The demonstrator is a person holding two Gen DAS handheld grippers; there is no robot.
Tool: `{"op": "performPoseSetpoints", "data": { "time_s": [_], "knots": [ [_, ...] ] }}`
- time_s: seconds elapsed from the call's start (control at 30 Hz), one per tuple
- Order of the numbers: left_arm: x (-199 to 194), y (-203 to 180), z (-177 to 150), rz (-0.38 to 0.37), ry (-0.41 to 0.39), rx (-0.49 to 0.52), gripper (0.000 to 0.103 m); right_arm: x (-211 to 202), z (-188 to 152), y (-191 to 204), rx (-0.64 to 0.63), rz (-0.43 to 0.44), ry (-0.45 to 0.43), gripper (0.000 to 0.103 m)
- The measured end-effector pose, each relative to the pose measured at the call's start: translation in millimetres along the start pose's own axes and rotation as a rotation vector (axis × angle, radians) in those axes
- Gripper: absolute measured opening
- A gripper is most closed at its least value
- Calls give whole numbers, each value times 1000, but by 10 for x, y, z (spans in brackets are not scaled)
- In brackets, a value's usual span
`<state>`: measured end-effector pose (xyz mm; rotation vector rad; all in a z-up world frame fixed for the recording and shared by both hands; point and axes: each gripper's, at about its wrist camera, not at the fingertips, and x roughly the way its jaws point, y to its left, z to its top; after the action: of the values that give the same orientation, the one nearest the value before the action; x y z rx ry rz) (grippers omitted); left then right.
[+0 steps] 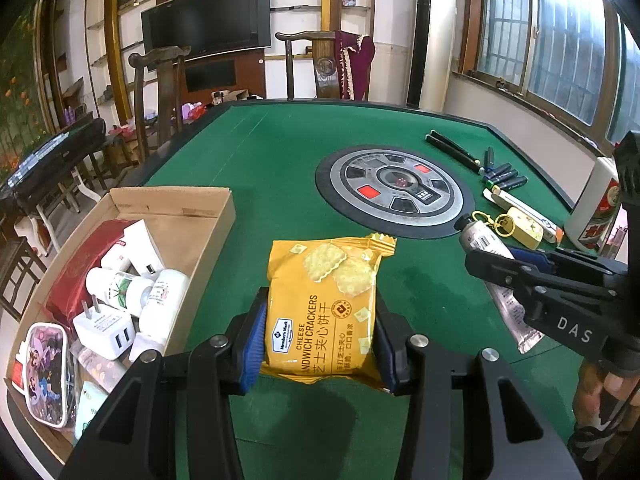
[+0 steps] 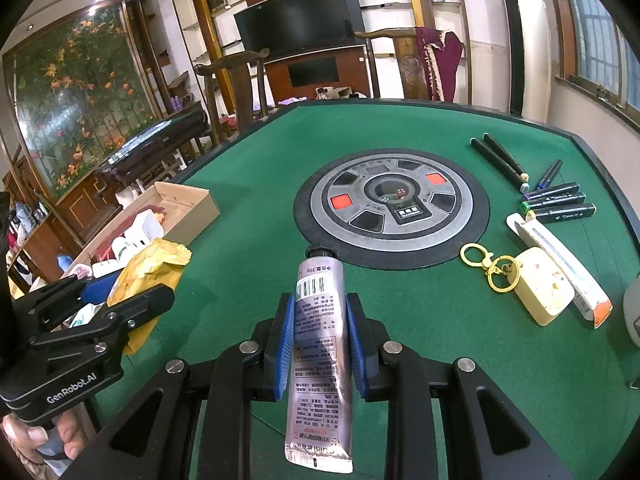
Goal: Organize objects
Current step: 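Carry the cracker packet with the left tool and the silver tube with the right toward the tray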
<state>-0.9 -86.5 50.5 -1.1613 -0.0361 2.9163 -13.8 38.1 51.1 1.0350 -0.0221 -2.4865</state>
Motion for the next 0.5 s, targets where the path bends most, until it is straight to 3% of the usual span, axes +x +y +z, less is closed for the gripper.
{"op": "performPoseSetpoints", "data": {
  "time_s": [0.5],
  "knots": [
    [-104, 47, 10, 1, -10, -18, 45, -42, -3, 12, -10, 11, -8, 26]
  ]
}}
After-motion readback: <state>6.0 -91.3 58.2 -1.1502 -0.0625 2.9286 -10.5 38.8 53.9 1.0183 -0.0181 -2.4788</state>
